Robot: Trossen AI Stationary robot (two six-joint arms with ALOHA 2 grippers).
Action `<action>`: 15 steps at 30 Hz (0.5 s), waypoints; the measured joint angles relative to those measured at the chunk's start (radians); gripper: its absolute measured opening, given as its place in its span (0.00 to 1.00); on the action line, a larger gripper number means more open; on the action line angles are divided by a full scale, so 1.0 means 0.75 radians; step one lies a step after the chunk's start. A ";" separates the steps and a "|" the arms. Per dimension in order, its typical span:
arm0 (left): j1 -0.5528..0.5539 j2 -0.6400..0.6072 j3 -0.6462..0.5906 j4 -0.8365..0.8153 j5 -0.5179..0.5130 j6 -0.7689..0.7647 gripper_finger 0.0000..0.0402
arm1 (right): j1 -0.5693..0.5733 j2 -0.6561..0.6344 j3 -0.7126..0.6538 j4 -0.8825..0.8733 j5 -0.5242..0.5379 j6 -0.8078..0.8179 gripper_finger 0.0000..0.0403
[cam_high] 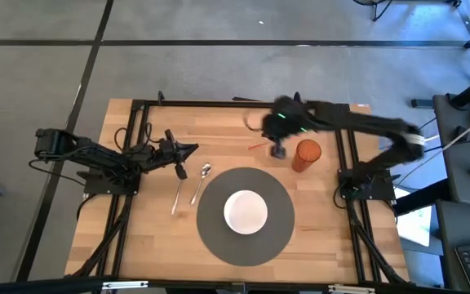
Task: Pick & Place Utensil
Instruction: Put the orange straw into the brown cup
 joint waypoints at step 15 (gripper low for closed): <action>0.000 0.000 0.001 -0.089 0.012 0.001 0.01 | -0.221 0.768 0.299 -0.393 -0.044 -0.479 0.23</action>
